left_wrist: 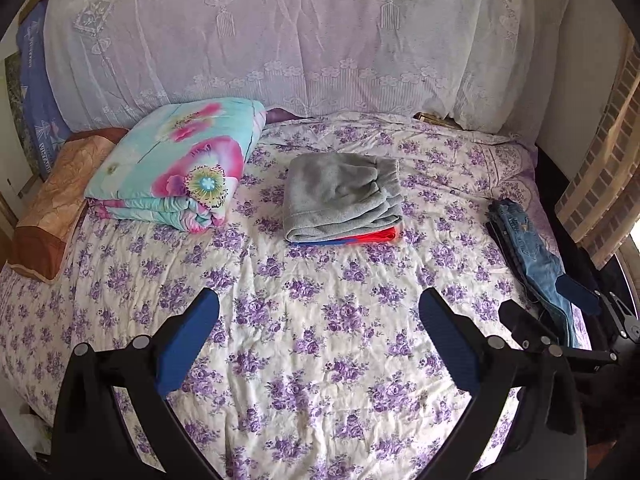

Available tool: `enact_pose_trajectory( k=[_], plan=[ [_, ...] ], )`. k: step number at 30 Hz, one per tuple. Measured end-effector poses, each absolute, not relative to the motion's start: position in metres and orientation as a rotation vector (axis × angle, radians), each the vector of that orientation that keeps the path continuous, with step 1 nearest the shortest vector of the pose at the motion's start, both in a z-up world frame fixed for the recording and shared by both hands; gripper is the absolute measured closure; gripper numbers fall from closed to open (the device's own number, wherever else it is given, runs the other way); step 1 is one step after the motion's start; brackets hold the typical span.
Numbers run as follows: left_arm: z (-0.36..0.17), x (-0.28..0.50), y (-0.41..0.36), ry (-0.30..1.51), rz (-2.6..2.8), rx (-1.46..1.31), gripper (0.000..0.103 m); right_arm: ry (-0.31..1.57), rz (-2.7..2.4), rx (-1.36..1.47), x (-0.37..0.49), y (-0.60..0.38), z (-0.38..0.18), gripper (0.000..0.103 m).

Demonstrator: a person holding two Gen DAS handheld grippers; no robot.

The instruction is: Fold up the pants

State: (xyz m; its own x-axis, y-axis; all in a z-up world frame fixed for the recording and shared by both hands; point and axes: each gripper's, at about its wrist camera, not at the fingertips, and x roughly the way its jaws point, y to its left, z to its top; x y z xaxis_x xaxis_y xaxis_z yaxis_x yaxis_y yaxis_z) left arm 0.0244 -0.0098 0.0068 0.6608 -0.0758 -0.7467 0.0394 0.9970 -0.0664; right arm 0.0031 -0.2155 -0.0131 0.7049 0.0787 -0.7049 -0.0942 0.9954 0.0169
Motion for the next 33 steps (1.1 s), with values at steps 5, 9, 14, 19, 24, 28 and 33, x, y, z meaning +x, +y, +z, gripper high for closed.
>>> enact_pose_trajectory(
  k=[5, 9, 14, 19, 24, 28, 33],
  plan=[
    [0.01, 0.024, -0.009, 0.824, -0.04, -0.019, 0.006, 0.782, 0.099, -0.018, 0.003, -0.213, -0.013, 0.009],
    [0.011, 0.026, -0.011, 0.825, -0.043, -0.014, 0.005, 0.777, 0.097, -0.017, 0.004, -0.214, -0.013, 0.009],
    [0.012, 0.027, -0.015, 0.824, -0.053, -0.003, 0.005, 0.775, 0.091, -0.015, 0.006, -0.213, -0.012, 0.009],
    [0.012, 0.03, -0.017, 0.827, -0.058, -0.002, 0.005, 0.781, 0.083, -0.012, 0.006, -0.213, -0.014, 0.009],
    [0.009, 0.034, -0.016, 0.841, -0.061, -0.006, 0.005, 0.782, 0.081, -0.01, 0.007, -0.213, -0.014, 0.009],
    [0.006, 0.037, -0.017, 0.861, -0.065, -0.002, 0.005, 0.785, 0.083, -0.01, 0.008, -0.213, -0.015, 0.009],
    [0.004, 0.037, -0.016, 0.867, -0.061, -0.003, 0.005, 0.785, 0.081, -0.011, 0.008, -0.211, -0.016, 0.009]
  ],
)
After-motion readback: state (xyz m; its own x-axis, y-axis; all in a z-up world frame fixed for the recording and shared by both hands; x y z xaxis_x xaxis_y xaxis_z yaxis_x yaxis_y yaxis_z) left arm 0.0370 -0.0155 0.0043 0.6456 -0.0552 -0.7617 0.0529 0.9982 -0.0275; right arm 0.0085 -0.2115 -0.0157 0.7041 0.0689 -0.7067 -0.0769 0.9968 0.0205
